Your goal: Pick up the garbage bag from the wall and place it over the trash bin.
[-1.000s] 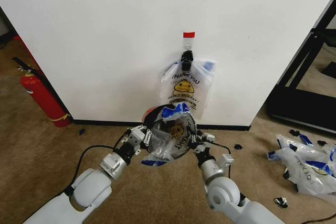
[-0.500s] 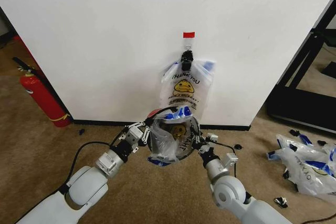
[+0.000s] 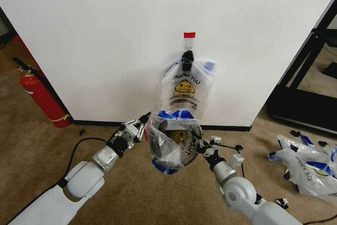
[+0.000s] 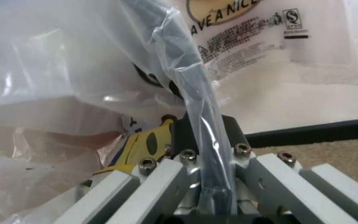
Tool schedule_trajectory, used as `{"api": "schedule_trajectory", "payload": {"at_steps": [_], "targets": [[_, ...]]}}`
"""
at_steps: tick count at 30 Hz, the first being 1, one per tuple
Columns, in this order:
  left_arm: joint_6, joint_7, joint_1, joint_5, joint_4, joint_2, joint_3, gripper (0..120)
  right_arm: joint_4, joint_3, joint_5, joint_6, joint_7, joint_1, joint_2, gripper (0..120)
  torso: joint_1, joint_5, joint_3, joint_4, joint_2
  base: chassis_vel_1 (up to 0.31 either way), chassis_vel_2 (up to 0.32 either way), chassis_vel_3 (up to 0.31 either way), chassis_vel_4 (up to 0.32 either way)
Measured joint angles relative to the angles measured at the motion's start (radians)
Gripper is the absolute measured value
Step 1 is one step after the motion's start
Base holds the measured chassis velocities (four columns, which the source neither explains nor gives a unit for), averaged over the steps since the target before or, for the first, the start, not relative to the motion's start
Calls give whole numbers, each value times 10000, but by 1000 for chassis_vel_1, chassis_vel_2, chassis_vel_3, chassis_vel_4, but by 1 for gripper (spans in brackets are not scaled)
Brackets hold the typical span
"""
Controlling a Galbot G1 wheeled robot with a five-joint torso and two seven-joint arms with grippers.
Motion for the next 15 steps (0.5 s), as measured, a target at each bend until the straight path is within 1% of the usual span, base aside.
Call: {"api": "schedule_trajectory", "payload": {"at_steps": [6, 11, 15], "targets": [[-333, 325, -180, 10, 407, 50, -1, 0, -28, 128, 337, -81, -724, -24, -105, 0, 0, 0, 0, 0, 0, 0, 0, 0, 0], [-466, 550, -207, 11, 488, 38, 26, 0, 23, 182, 571, 11, -696, -1, -52, 0, 0, 0, 0, -1, 0, 0, 0, 0, 0], [-940, 1185, -60, 112, 517, -14, 42, 0, 176, 306, 989, 110, -638, 34, 8, 0, 0, 0, 0, 0, 0, 0, 0, 0, 0]]}}
